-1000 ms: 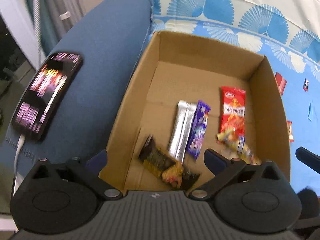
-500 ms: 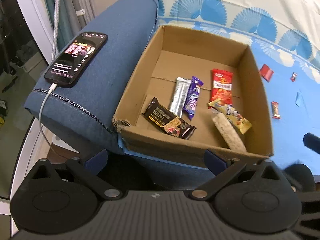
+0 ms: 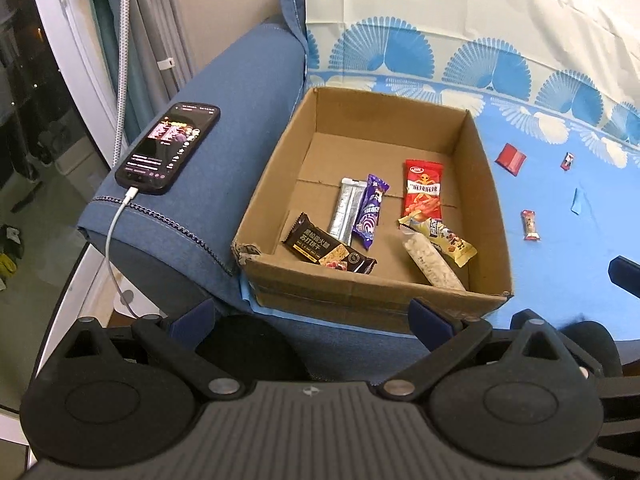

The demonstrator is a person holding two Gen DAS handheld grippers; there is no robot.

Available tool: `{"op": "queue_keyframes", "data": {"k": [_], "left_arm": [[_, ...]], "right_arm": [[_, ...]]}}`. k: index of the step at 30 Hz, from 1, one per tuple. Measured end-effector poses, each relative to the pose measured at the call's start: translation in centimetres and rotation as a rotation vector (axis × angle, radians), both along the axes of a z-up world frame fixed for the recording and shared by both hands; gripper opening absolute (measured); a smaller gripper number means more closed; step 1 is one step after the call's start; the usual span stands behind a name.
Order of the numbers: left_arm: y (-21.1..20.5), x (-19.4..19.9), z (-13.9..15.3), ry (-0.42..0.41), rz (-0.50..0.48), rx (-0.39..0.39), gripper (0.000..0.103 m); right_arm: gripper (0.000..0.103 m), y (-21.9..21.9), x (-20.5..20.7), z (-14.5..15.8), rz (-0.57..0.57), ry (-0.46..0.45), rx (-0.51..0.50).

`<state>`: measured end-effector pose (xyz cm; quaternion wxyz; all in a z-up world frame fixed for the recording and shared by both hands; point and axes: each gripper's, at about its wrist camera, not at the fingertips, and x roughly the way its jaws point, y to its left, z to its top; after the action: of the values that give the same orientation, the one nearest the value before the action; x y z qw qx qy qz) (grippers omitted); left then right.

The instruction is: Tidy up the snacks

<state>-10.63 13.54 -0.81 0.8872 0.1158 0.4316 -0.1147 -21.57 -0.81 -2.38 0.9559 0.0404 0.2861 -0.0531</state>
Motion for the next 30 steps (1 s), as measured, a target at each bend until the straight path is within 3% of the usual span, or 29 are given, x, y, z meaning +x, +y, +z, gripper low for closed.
{"op": "queue_keyframes", "data": {"k": [19, 30], "left_arm": [[-0.2, -0.4, 0.7, -0.015, -0.004, 0.007, 0.103], [-3.4, 0.5, 0.7, 0.005, -0.040, 0.035, 0.103]], "right_arm": [[0.101, -0.4, -1.0, 0.3, -0.016, -0.027, 0.006], [0.101, -3.0, -0.5, -0.6, -0.065, -0.009, 0.067]]}}
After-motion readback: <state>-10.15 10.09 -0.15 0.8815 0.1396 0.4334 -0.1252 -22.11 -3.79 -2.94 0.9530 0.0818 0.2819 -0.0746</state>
